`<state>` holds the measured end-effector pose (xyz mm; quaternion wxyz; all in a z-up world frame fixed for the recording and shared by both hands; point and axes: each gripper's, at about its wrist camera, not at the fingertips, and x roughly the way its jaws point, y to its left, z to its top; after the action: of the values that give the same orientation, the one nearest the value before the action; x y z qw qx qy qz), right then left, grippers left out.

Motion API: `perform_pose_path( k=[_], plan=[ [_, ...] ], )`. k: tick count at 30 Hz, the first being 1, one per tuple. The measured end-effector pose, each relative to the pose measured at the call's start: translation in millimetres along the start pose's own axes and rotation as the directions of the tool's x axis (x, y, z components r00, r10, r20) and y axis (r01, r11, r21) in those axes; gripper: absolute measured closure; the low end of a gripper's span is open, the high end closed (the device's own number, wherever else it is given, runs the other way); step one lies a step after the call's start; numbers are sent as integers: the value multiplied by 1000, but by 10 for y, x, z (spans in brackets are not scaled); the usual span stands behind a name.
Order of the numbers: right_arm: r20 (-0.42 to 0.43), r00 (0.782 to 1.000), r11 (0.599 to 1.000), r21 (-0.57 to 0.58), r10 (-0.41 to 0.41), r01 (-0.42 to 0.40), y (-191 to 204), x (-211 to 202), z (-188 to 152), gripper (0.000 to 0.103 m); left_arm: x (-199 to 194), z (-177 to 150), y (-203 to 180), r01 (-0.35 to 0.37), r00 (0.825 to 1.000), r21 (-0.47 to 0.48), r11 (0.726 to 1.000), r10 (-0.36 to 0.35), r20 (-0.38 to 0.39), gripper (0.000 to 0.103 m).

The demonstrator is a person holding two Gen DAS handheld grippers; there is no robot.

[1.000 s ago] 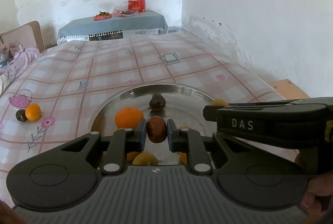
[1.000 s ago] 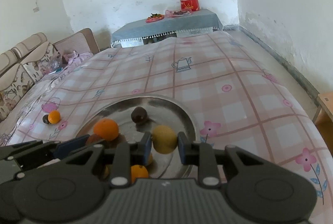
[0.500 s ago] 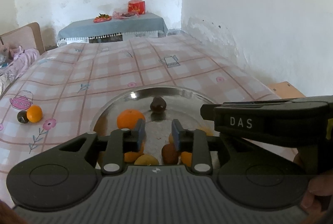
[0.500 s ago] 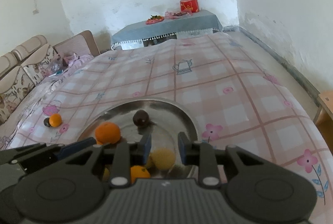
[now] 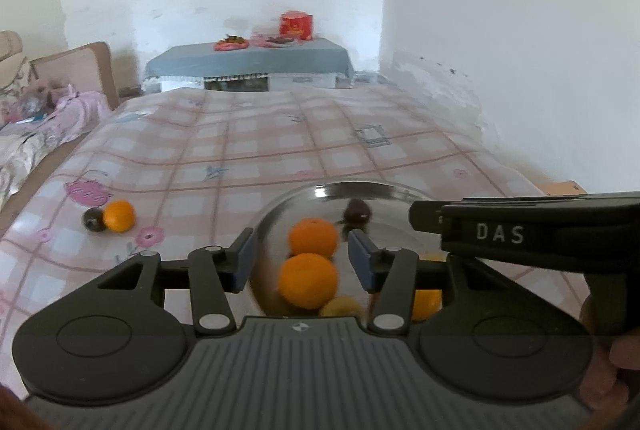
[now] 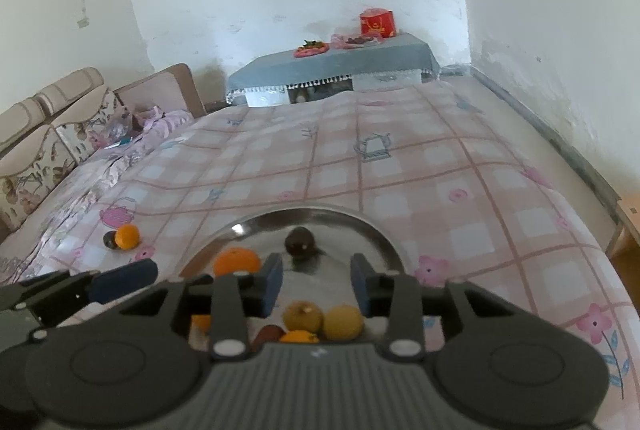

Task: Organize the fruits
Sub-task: 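Move both open grippers back to the small orange and dark fruit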

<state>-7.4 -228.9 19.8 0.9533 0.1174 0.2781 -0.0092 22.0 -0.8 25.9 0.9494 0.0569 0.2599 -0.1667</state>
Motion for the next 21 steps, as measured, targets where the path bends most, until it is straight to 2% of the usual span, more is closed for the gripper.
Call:
perform_pose_path(
  k=[21],
  plan=[
    [-29, 996, 991, -106, 84, -87, 714, 178, 53, 61, -52, -17, 678, -118, 993, -115, 986, 119, 1, 41]
  ],
)
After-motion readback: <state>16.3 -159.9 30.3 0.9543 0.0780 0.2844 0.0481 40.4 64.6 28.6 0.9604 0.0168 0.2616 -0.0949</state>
